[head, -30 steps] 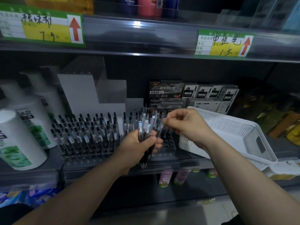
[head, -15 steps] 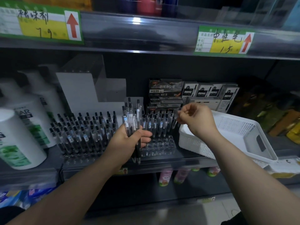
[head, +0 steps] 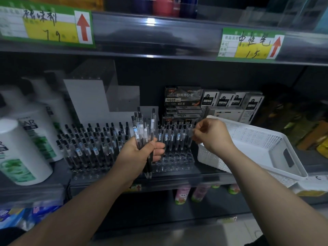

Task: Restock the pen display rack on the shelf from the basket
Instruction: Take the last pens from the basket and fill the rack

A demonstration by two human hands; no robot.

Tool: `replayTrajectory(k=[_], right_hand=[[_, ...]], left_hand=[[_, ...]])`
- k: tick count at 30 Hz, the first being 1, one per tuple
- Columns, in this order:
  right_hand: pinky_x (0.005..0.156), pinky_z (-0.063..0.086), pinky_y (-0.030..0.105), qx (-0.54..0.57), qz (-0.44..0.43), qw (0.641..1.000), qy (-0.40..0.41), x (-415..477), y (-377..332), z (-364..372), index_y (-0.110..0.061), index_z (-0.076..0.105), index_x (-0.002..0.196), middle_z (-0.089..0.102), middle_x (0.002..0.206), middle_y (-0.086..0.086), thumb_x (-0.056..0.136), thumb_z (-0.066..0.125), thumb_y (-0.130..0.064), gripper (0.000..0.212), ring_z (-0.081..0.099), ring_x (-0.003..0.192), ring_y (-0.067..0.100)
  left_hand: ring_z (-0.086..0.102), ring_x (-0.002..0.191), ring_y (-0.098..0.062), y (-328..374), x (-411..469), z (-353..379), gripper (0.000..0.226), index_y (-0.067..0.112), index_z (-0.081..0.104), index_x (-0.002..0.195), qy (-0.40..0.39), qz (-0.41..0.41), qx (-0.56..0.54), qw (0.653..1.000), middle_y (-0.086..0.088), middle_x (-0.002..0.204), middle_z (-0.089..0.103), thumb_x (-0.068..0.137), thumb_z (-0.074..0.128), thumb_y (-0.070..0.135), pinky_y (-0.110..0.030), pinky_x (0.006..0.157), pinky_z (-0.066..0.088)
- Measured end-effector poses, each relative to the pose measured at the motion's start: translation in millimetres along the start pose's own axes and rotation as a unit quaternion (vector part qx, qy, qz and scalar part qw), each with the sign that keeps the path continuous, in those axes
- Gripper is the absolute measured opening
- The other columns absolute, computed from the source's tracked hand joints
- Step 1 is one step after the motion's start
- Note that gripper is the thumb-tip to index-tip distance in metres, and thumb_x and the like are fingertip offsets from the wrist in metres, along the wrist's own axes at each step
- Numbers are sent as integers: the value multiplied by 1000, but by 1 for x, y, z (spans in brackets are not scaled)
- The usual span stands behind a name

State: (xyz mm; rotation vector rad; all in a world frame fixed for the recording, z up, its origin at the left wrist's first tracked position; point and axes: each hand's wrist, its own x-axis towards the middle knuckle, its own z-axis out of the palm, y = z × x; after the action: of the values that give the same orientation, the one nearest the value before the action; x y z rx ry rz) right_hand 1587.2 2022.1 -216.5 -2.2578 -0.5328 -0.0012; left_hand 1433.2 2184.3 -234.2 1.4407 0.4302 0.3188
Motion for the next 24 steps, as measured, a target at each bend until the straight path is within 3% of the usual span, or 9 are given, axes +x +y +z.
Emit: replayTrajectory(k=[4, 8, 17, 19, 21, 24], right_hand=[[48, 42, 19, -26, 6, 999, -37, -2, -1, 4, -8, 61, 73, 67, 61, 5, 91, 61, -10, 17, 53, 38, 0], [39, 34, 7, -31, 4, 999, -40, -2, -5, 4, -7, 62, 74, 63, 55, 2, 91, 61, -11, 18, 50, 35, -5], [34, 35, 12, -4, 31, 998, -46, -7, -10, -5, -3, 62, 81, 60, 58, 3, 88, 60, -4, 8, 47, 29, -2], [38, 39, 14, -15, 19, 999, -32, -9, -12, -8, -5, 63, 80, 61, 61, 2, 87, 61, -5, 7, 52, 33, 0], [50, 47, 20, -26, -26, 999, 6, -11, -17, -10, -11, 65, 77, 66, 65, 2, 85, 62, -9, 9, 62, 49, 8], [55, 48, 22, 73, -69, 995, -2, -20, -33, -10, -15, 69, 79, 64, 65, -4, 85, 69, -19, 7, 57, 55, 9]], left_hand=[[73, 90, -18, -1, 0, 0, 16, 5, 64, 105, 1, -7, 3, 1000, -4, 93, 76, 95, 57, 16, -34, 83, 58], [73, 89, -20, -3, -1, 1, 15, 5, 64, 103, 0, -18, 3, 1000, -6, 92, 76, 94, 58, 15, -37, 83, 57], [73, 87, -19, -6, -4, 5, 15, 4, 61, 108, -25, -34, 18, 999, -7, 94, 76, 95, 57, 11, -33, 78, 59], [73, 88, -19, -5, -5, 5, 16, 3, 60, 109, -32, -37, 20, 999, -7, 95, 76, 95, 57, 11, -32, 78, 60], [73, 90, -20, -5, -6, 5, 18, 1, 59, 110, -41, -38, 18, 998, -8, 96, 76, 95, 58, 11, -35, 81, 59], [73, 91, -22, -5, -7, 6, 20, 1, 60, 108, -53, -34, 27, 998, -8, 95, 76, 92, 62, 12, -40, 86, 58]])
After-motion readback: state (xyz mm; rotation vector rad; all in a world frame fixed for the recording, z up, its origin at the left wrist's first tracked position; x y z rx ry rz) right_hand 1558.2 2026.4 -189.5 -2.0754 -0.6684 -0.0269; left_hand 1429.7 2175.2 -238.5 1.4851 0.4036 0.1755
